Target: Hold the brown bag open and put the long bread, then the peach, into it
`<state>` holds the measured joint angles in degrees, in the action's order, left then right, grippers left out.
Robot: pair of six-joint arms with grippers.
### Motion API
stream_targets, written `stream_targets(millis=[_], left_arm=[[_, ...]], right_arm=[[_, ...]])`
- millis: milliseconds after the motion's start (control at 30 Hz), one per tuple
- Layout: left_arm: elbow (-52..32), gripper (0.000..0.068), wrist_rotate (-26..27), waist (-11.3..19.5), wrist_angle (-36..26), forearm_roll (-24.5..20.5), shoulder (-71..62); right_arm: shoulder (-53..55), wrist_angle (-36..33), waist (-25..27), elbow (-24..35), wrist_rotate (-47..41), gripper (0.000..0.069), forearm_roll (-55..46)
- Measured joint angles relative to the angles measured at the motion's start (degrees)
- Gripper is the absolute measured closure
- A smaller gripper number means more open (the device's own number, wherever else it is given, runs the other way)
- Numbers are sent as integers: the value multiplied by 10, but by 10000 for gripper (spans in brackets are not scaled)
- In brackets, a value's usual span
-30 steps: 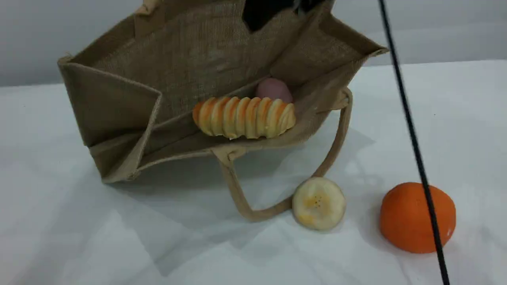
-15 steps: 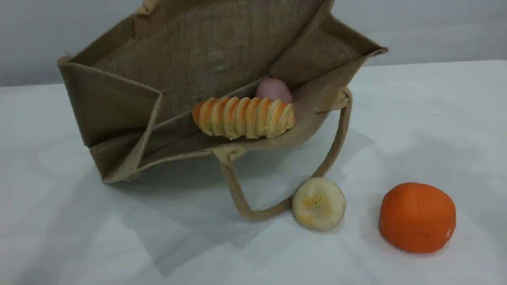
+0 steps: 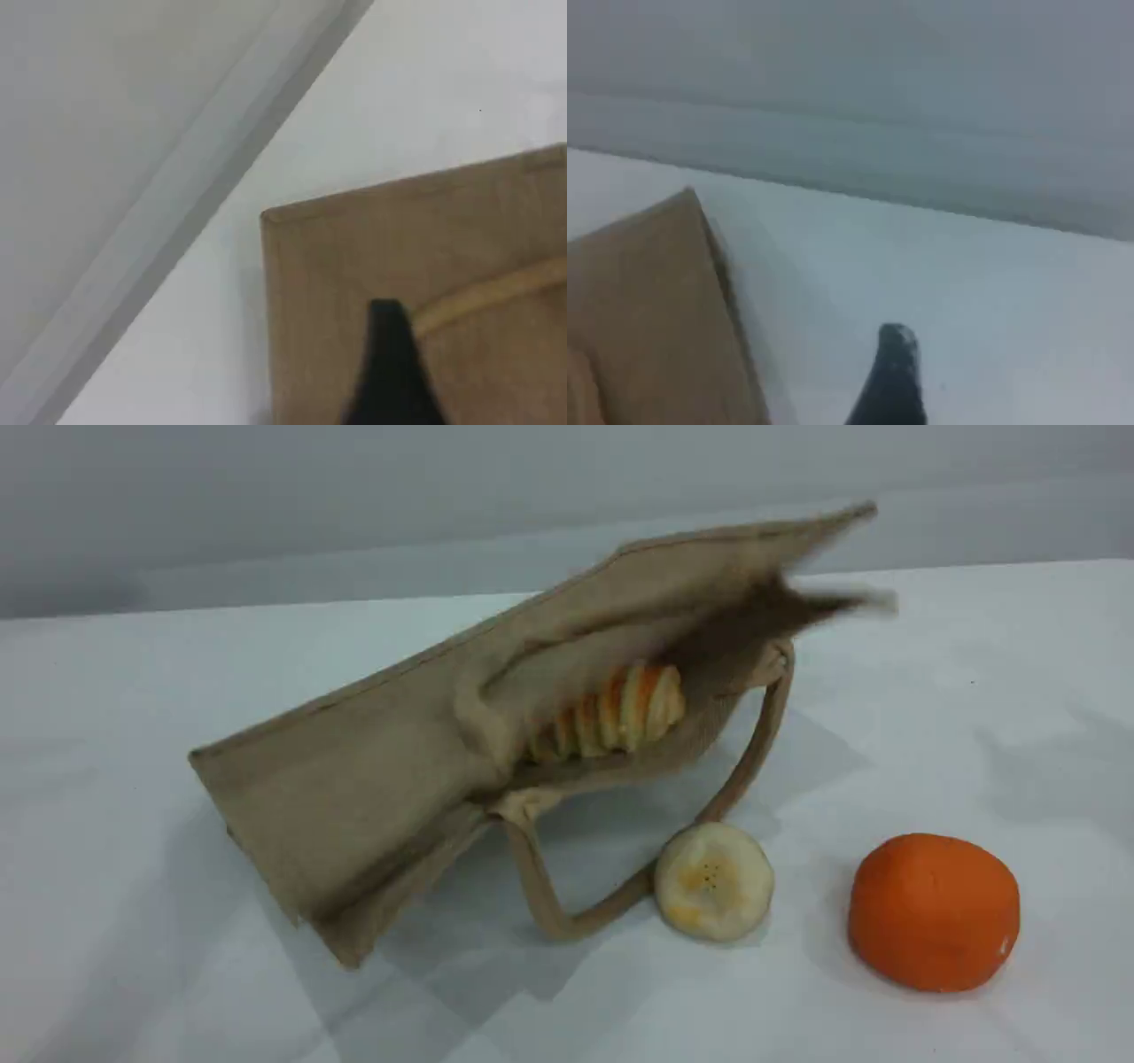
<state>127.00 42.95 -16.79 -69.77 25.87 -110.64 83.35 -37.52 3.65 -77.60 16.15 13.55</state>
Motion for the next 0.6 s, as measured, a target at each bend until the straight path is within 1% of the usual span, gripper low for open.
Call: stream_targets(millis=[67, 167, 300, 500, 600], left_arm=[[0, 156, 0, 0, 0, 0, 0], [0, 106, -20, 0, -1, -2, 1], [0, 95, -84, 1, -2, -36, 24], [0, 95, -216, 1, -3, -144, 94], [0, 95, -271, 1, -3, -184, 133]], right_arm=[[0, -6, 0, 0, 0, 127, 0], [-9, -20, 0, 0, 0, 127, 0], [-41, -45, 0, 0, 0, 127, 0], [-123, -110, -2, 0, 21, 127, 0], [-168, -143, -6, 0, 21, 127, 18]])
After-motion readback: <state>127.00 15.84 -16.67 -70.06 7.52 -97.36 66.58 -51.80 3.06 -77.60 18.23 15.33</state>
